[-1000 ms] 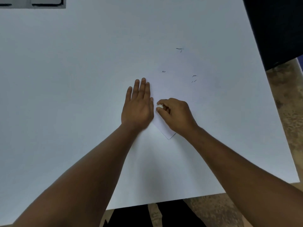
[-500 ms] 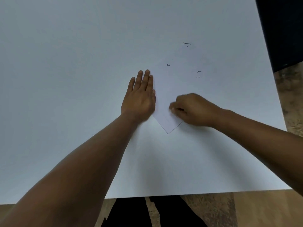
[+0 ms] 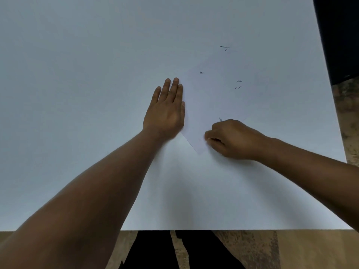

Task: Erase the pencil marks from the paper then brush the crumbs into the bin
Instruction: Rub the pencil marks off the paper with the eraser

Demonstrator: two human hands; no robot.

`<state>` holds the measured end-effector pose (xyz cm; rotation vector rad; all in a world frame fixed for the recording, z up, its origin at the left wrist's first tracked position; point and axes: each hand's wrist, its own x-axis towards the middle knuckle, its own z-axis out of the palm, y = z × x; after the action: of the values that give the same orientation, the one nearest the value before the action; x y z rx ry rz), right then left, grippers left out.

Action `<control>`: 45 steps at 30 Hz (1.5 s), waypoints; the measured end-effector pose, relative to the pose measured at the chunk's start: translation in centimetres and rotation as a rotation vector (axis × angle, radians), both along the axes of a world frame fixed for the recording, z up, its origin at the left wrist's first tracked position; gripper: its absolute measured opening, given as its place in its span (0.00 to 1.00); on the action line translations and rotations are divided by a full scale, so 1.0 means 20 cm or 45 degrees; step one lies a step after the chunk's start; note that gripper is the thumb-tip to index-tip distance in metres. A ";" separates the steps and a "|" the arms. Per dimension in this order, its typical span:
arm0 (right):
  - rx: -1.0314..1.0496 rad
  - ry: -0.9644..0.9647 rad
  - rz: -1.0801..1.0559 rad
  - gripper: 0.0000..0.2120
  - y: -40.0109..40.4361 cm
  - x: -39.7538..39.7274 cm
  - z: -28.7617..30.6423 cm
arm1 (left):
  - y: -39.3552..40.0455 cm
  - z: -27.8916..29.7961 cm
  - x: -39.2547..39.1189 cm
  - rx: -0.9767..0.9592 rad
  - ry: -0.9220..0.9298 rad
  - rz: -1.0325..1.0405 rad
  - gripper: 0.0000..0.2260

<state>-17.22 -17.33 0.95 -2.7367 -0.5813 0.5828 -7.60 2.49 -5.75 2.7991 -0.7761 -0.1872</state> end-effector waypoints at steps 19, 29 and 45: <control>0.143 -0.084 -0.187 0.15 0.09 0.08 -0.01 | 0.00 -0.01 0.01 -0.011 0.004 -0.013 0.28; 0.119 -0.289 -0.147 0.13 0.15 -0.04 -0.10 | 0.01 -0.01 0.01 0.008 -0.021 -0.007 0.27; 0.124 -0.285 -0.084 0.13 0.13 -0.05 -0.10 | 0.01 -0.01 0.01 0.004 -0.010 -0.005 0.28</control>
<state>-18.19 -14.70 -1.01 -2.7343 -0.5510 0.2272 -7.45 2.64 -5.94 2.8032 -0.7839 -0.1787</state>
